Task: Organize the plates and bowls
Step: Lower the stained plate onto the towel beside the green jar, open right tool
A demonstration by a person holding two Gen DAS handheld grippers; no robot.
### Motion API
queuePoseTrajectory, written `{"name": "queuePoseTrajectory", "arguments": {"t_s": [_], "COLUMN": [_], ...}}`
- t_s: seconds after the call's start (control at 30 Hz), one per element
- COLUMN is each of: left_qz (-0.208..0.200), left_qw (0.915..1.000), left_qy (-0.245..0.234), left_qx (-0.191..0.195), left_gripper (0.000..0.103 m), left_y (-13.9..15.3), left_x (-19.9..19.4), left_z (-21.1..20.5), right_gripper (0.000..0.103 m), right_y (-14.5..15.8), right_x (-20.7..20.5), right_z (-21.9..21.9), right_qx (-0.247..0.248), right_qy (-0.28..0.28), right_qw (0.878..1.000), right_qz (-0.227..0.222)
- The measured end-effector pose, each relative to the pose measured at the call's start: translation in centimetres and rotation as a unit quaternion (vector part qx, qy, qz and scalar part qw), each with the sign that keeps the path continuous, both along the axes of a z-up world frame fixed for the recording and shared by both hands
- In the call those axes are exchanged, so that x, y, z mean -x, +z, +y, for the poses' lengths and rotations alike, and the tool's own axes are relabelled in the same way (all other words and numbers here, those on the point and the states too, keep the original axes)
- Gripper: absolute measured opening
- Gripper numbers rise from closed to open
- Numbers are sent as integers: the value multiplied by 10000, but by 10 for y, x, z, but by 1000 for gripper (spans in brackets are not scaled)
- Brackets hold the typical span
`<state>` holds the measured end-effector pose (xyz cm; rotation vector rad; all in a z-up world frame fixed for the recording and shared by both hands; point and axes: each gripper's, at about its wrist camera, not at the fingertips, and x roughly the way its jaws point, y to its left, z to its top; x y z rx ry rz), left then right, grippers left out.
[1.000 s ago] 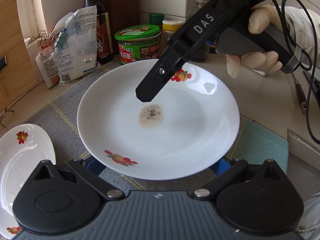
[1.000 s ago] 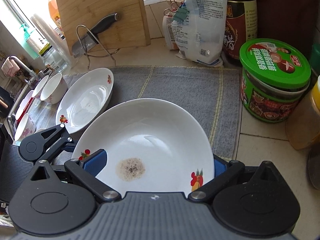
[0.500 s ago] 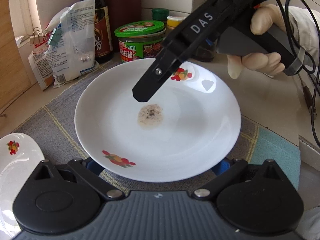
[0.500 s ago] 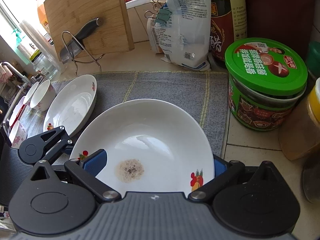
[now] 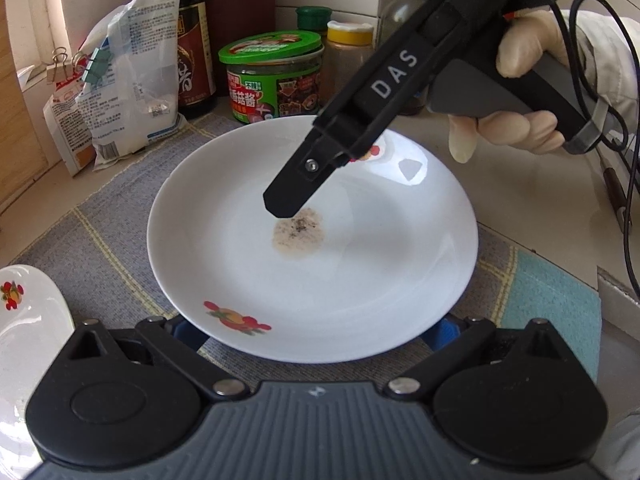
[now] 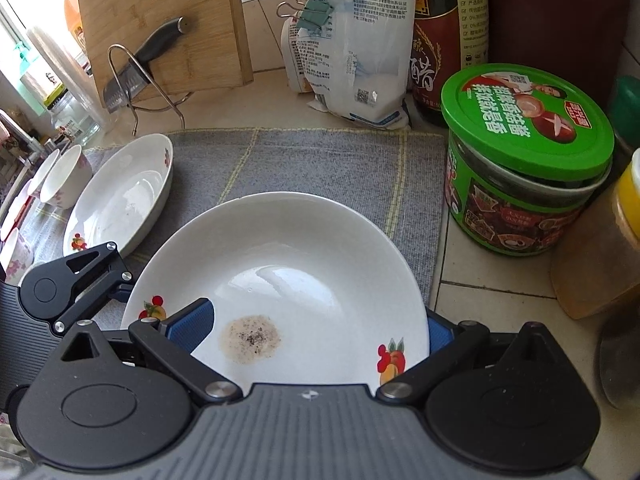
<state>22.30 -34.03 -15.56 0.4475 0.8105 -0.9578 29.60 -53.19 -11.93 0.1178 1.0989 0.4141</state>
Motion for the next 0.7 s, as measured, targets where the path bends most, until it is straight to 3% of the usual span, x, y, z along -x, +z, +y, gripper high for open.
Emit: {"name": "queuePoseTrajectory", "arguments": {"t_s": [0.7], "left_qz": [-47], "left_qw": [9998], "left_qy": [14], "left_qx": [-193], "left_gripper": [102], "left_y": [1], "left_x": [6], "left_z": [3], "right_gripper": [103], "right_y": [3], "right_x": [10], "right_z": [3], "right_qx": [402], "right_qy": [-73], "right_qw": [9991], "right_qz": [-142]}}
